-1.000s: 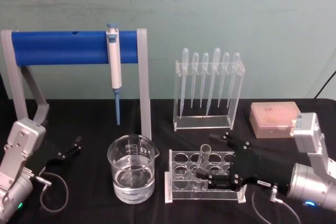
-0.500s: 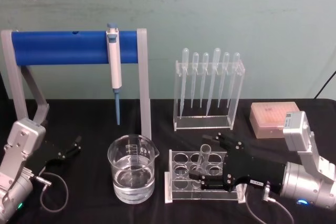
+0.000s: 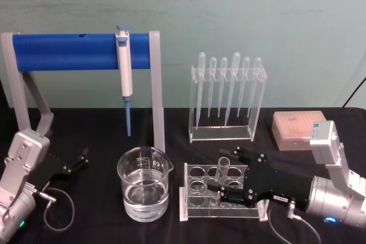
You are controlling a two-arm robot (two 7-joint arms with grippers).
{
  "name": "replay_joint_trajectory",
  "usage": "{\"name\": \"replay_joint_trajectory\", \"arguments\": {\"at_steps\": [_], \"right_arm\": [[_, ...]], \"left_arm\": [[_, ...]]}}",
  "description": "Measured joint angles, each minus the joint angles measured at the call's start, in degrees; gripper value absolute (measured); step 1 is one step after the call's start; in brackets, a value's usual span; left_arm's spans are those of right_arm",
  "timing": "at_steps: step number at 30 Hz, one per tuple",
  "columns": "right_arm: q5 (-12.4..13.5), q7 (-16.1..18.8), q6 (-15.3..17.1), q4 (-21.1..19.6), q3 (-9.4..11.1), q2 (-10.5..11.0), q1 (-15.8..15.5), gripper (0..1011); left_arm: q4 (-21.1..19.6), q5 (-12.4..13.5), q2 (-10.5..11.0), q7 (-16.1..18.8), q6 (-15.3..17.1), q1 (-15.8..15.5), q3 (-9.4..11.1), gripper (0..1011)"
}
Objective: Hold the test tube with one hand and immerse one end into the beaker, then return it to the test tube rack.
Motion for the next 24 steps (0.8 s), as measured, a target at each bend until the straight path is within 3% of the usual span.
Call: {"name": "replay_joint_trajectory", "arguments": {"at_steps": [18,24], "right_arm": [[0.07,0.01,-0.12,-0.06,0.10,0.06,-0.06,264],[0.08,0.00,-0.15,-0.07,0.12,0.07,-0.06,236]], "left_arm": [[0.00,0.00,0.00,0.00,0.00,0.00,0.00,1000],[0.00,0.00,0.00,0.00,0.00,0.00,0.00,1000]]}}
